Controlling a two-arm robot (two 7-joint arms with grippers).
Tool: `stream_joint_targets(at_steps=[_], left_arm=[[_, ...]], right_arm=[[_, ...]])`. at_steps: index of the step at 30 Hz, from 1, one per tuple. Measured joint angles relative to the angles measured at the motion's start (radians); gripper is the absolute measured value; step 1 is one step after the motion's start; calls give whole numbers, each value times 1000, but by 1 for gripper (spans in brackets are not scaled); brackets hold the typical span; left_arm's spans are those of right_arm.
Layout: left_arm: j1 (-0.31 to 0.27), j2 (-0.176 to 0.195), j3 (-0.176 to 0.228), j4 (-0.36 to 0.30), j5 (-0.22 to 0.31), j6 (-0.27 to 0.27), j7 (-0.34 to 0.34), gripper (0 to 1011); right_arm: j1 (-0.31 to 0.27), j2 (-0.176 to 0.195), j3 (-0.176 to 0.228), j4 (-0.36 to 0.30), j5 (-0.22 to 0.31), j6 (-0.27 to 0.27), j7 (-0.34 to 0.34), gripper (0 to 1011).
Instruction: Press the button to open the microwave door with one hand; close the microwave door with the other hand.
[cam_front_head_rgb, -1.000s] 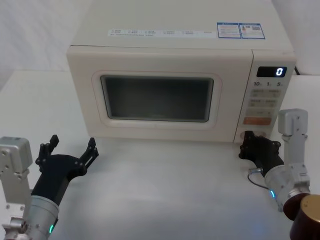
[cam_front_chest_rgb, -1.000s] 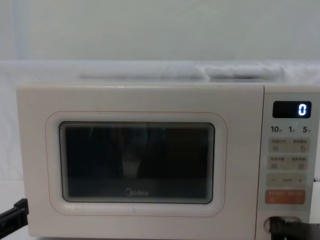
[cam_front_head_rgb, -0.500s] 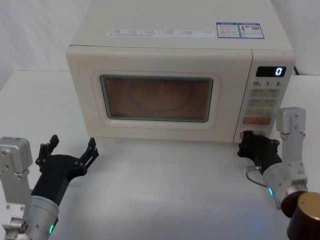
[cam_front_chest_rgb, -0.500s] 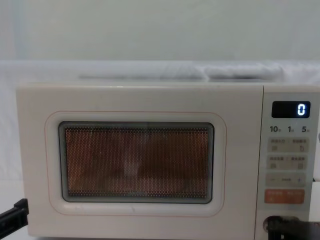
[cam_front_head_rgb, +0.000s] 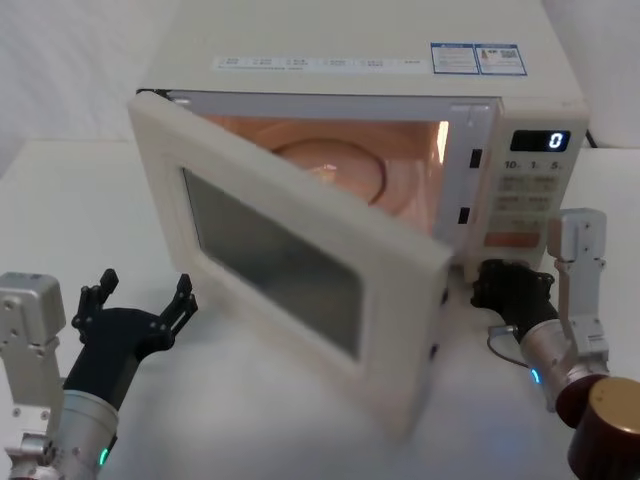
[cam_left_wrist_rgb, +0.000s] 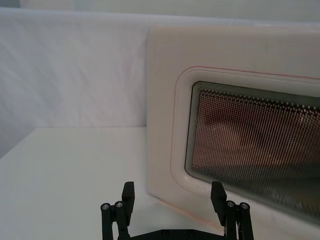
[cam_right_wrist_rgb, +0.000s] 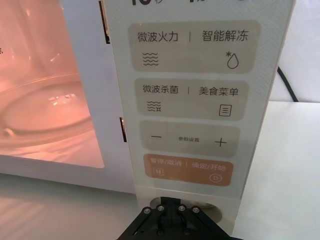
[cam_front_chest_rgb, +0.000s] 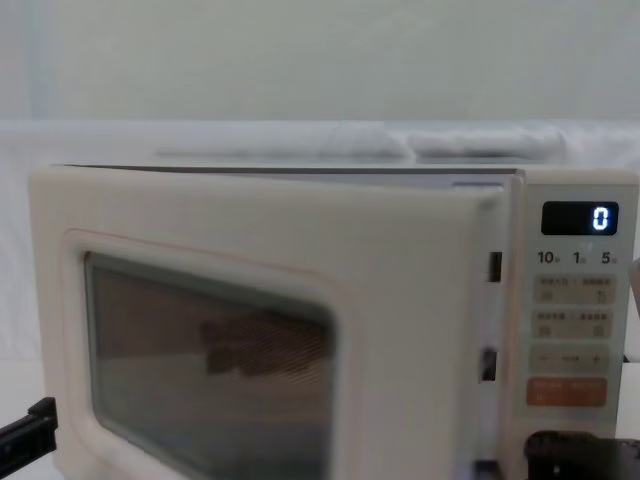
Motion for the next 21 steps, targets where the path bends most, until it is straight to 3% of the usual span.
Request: stream_joint_targets(at_steps=[21], left_arm=[[0, 0, 0, 0, 0, 0, 0, 1001]], right_arm=[[-57, 10, 12, -49, 3, 13, 3, 0]])
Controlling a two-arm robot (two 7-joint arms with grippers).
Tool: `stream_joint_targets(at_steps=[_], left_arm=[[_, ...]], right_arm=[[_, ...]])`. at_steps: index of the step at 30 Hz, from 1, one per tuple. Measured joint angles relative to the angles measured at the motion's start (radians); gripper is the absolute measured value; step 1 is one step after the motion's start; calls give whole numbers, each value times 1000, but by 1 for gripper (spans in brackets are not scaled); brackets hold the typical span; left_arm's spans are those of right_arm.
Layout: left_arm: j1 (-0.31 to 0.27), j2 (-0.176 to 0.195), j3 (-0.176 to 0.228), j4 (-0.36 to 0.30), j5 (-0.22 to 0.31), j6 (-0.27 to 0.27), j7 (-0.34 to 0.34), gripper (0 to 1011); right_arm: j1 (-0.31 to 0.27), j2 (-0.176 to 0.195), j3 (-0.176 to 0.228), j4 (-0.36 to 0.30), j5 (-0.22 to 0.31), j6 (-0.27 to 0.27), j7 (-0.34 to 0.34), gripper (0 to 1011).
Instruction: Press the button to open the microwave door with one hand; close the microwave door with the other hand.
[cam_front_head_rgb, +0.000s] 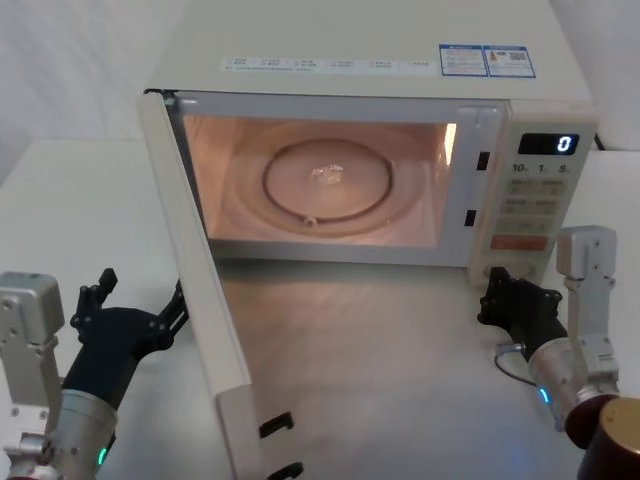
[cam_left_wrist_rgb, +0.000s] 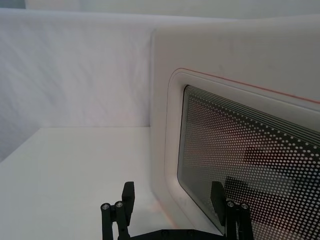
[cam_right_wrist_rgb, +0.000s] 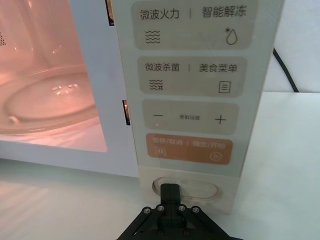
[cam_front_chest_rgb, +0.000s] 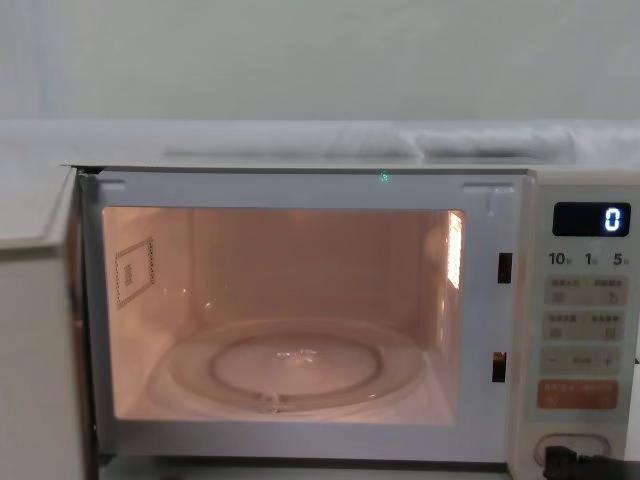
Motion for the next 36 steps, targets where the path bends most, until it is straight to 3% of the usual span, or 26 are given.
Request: stream_joint_targets(at_steps=[9, 19, 26, 36], left_arm=[[0, 0, 0, 0, 0, 0, 0, 1001], [0, 0, 0, 0, 0, 0, 0, 1001], [0, 0, 0, 0, 0, 0, 0, 1001], [0, 0, 0, 0, 0, 0, 0, 1001]], right_arm=[[-33, 14, 3, -61, 2, 12, 7, 0], [-88, 38, 5, -173, 15, 32, 27, 0], [-140, 67, 12, -279, 39, 52, 50, 0], [-156, 112, 25, -359, 69, 55, 80, 0]])
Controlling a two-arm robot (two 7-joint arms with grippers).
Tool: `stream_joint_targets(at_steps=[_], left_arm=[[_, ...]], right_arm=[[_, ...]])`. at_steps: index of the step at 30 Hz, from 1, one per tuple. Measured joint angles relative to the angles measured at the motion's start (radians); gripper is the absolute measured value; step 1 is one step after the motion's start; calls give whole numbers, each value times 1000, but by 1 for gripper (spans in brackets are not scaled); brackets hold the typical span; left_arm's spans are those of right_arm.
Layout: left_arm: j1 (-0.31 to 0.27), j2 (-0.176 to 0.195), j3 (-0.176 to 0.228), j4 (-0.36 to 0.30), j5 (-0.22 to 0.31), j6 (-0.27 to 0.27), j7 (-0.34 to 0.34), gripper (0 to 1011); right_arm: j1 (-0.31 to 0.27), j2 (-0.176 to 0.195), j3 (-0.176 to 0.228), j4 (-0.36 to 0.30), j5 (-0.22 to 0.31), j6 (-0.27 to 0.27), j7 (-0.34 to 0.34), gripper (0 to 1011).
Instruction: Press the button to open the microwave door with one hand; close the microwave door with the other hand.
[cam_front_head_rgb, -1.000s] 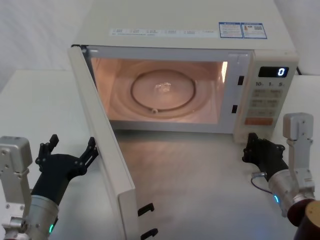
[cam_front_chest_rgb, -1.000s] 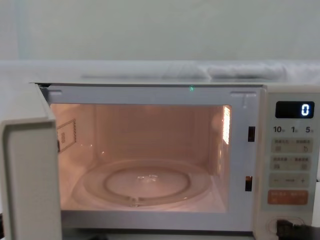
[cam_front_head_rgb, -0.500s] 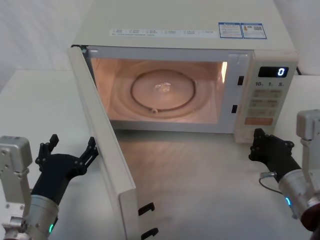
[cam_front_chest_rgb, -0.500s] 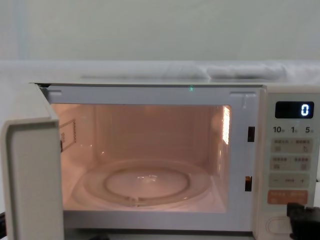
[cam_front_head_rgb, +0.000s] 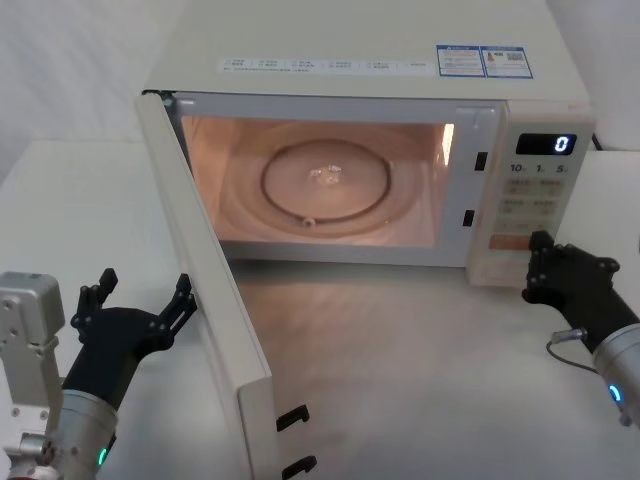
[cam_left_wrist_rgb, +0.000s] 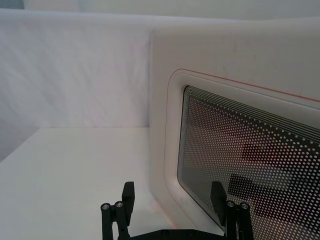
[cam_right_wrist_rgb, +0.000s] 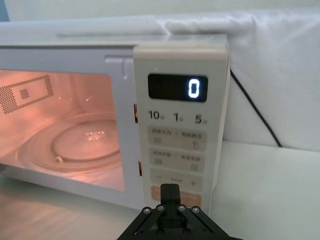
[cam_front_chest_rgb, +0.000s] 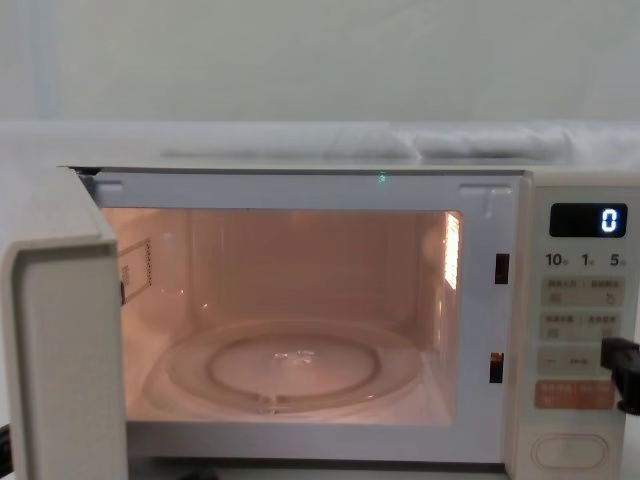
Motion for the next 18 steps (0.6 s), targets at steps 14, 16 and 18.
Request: stream_joint_targets(at_steps=[14, 16, 18], left_arm=[[0, 0, 0, 0, 0, 0, 0, 1001], [0, 0, 0, 0, 0, 0, 0, 1001], [0, 0, 0, 0, 0, 0, 0, 1001]], right_arm=[[5, 94, 46, -38, 42, 24, 35, 0], [6, 102, 51, -38, 48, 24, 40, 0], [7, 116, 56, -36, 56, 24, 49, 0]])
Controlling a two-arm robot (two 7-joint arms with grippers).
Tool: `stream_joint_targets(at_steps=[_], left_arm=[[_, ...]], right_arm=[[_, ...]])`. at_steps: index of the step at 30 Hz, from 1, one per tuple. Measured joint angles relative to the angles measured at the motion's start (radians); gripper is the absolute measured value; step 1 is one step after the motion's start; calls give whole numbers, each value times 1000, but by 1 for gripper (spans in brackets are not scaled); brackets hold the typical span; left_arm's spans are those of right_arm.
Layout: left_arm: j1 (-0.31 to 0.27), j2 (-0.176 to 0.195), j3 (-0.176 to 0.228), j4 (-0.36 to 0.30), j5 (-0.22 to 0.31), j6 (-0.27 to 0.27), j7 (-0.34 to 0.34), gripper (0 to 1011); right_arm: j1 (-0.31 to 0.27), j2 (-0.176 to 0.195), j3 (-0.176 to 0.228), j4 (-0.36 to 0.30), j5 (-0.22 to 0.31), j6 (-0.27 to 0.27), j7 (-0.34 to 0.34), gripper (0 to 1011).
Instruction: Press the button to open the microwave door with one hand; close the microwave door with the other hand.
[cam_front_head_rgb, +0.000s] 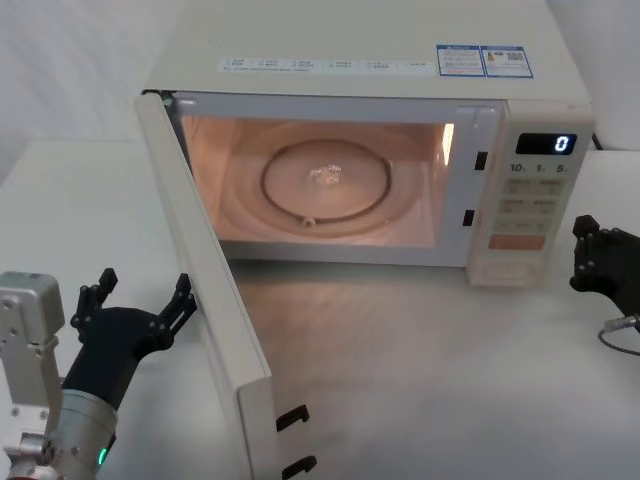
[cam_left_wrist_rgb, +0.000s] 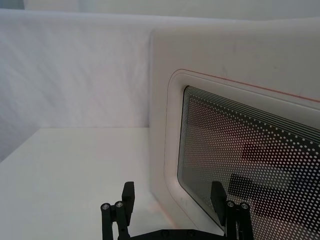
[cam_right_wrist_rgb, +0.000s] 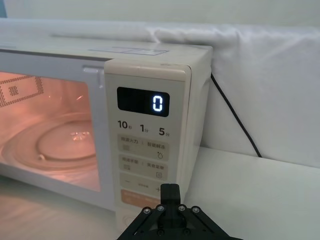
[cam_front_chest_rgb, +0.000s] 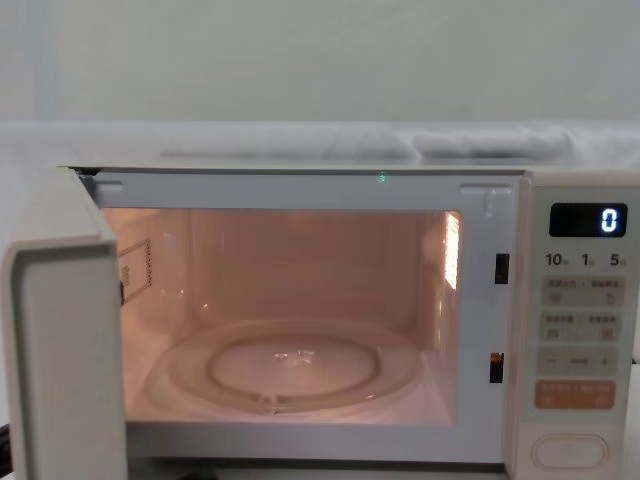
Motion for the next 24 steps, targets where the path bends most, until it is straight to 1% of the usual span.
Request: stream_joint_targets(at_steps=[3, 7, 17, 20, 23, 24], left_arm=[[0, 0, 0, 0, 0, 0, 0, 1001], [0, 0, 0, 0, 0, 0, 0, 1001], [0, 0, 0, 0, 0, 0, 0, 1001], [0, 0, 0, 0, 0, 0, 0, 1001], [0, 0, 0, 0, 0, 0, 0, 1001], [0, 0, 0, 0, 0, 0, 0, 1001]], right_arm=[[1, 19, 2, 4, 9, -1, 13, 0], [0, 33, 2, 12, 15, -1, 18, 0], [1, 31, 2, 12, 15, -2, 18, 4], [1, 30, 2, 12, 15, -2, 18, 56], [1, 30, 2, 12, 15, -2, 18, 153], [1, 29, 2, 12, 14, -2, 18, 169]])
